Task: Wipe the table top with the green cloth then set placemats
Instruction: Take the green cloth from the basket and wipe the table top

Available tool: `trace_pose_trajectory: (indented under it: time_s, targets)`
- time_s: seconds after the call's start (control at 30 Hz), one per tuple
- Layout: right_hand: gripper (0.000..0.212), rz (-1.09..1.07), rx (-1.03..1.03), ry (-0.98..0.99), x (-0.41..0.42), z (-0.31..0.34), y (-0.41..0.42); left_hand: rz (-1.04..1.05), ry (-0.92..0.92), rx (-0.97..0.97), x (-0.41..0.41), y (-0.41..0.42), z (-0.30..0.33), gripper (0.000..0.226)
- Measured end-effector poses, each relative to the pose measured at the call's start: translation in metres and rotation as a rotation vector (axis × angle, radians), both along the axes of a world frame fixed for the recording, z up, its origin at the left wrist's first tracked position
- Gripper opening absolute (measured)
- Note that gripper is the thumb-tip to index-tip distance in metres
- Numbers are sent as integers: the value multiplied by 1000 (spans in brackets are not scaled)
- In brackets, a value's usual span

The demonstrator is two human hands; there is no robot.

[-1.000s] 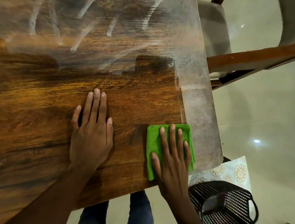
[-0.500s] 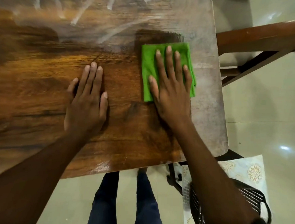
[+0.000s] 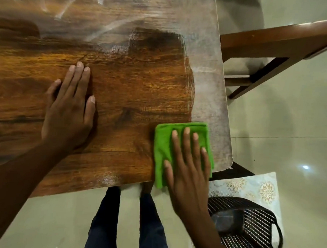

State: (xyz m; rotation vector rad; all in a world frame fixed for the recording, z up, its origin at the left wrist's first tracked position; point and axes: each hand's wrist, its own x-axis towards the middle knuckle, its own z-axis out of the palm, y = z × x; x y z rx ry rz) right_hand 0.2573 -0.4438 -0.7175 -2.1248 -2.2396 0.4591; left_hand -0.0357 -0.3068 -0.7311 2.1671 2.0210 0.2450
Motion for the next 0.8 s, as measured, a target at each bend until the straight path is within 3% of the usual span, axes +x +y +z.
trace_pose_trajectory:
  time_s: [0.27, 0.37, 0.6, 0.8]
  targets:
    - [66, -16, 148, 15, 27, -20, 181, -6, -14, 10, 0, -1, 1, 64]
    - [65, -7, 157, -9, 23, -21, 204, -16, -23, 18, 0, -1, -1, 63]
    - [67, 12, 35, 17, -2, -9, 68, -11, -13, 29, 2, -3, -2, 63]
    - [81, 270, -9, 90, -107, -5, -30, -9, -11, 46, 3, -3, -5, 64]
